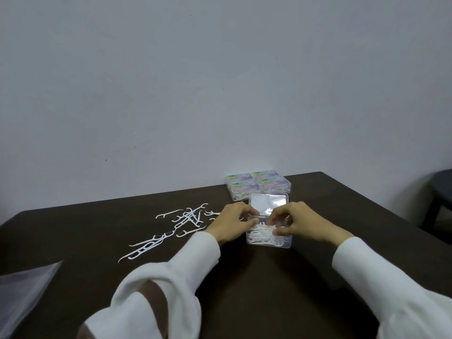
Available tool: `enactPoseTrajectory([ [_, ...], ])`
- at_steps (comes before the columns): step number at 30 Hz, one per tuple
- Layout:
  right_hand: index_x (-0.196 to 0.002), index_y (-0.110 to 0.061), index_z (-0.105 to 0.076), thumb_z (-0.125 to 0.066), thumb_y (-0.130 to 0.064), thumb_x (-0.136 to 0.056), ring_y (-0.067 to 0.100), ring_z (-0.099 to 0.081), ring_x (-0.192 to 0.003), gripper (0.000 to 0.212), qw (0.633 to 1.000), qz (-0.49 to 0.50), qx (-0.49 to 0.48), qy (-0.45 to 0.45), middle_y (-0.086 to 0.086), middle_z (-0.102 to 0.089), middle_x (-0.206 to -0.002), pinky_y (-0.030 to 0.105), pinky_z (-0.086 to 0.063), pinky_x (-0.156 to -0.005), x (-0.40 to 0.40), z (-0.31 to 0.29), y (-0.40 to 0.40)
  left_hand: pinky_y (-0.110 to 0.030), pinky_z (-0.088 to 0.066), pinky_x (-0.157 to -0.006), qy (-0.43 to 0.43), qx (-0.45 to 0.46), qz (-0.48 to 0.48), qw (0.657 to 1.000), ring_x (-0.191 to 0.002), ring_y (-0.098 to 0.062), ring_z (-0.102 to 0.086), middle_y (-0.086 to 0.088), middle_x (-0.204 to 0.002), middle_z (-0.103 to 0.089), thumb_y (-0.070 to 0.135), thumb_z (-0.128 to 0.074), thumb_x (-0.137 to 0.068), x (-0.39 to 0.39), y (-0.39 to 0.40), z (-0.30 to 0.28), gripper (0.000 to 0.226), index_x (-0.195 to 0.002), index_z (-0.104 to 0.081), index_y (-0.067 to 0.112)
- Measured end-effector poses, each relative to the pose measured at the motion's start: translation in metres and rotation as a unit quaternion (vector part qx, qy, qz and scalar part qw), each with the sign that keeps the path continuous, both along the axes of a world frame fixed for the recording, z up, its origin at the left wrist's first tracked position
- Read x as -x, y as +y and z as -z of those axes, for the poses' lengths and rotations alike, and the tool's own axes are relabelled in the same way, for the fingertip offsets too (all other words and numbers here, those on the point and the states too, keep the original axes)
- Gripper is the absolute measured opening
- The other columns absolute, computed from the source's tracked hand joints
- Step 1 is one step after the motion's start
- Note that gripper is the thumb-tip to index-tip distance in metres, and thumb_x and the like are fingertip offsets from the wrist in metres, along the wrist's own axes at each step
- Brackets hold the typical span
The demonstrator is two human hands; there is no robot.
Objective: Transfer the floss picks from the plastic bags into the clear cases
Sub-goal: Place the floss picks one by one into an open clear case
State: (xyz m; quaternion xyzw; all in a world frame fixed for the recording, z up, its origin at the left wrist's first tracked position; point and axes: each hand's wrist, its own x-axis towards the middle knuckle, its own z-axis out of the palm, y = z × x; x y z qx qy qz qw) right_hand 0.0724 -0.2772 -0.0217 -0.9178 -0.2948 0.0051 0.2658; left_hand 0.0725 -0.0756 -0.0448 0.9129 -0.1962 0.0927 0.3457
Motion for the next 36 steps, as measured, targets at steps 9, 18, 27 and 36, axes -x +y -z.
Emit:
enactPoseTrajectory([
  [9,-0.095,-0.019,-0.069,-0.068,-0.004,-0.08,0.007,-0.061,-0.089,0.021,0.999,0.013,0.001,-0.03,-0.006,-0.067,-0.096,0.017,-0.052,-0.08,-0.003,0.003,0.008,-0.02,-0.043,-0.088,0.017,-0.004,0.004,1.0,-0.1,-0.014,-0.057,-0.003,-0.107,-0.062,0.017,-0.066,-0.086,0.0,0.002,0.001,0.026,-0.111,-0.067,0.014],
  [18,-0.097,-0.023,-0.065,-0.072,-0.017,-0.079,0.004,-0.058,-0.08,0.019,0.997,0.033,0.065,-0.023,-0.007,-0.062,-0.094,0.015,-0.049,-0.07,-0.003,0.001,-0.004,-0.026,-0.047,-0.093,0.034,0.007,0.011,0.999,-0.103,-0.016,-0.057,-0.004,-0.109,-0.061,0.017,-0.072,-0.082,0.002,0.002,0.0,0.03,-0.111,-0.066,0.015],
  [27,-0.092,-0.029,-0.069,-0.064,-0.029,-0.085,0.005,-0.061,-0.083,0.009,0.987,0.08,0.095,-0.102,-0.01,-0.067,-0.092,0.025,-0.051,-0.076,0.004,0.002,0.001,-0.031,-0.047,-0.094,0.033,0.001,0.007,0.999,-0.102,-0.016,-0.058,-0.003,-0.107,-0.063,0.017,-0.071,-0.082,0.003,0.002,0.0,0.028,-0.11,-0.068,0.017],
  [36,-0.086,-0.029,-0.069,-0.062,-0.048,-0.082,0.003,-0.056,-0.074,0.02,0.992,0.039,0.059,-0.104,-0.018,-0.061,-0.082,0.02,-0.042,-0.076,0.009,0.001,0.009,-0.023,-0.049,-0.081,-0.009,0.003,-0.017,1.0,-0.089,-0.013,-0.06,-0.003,-0.096,-0.067,0.015,-0.072,-0.08,0.002,-0.003,0.001,0.017,-0.097,-0.071,0.014],
])
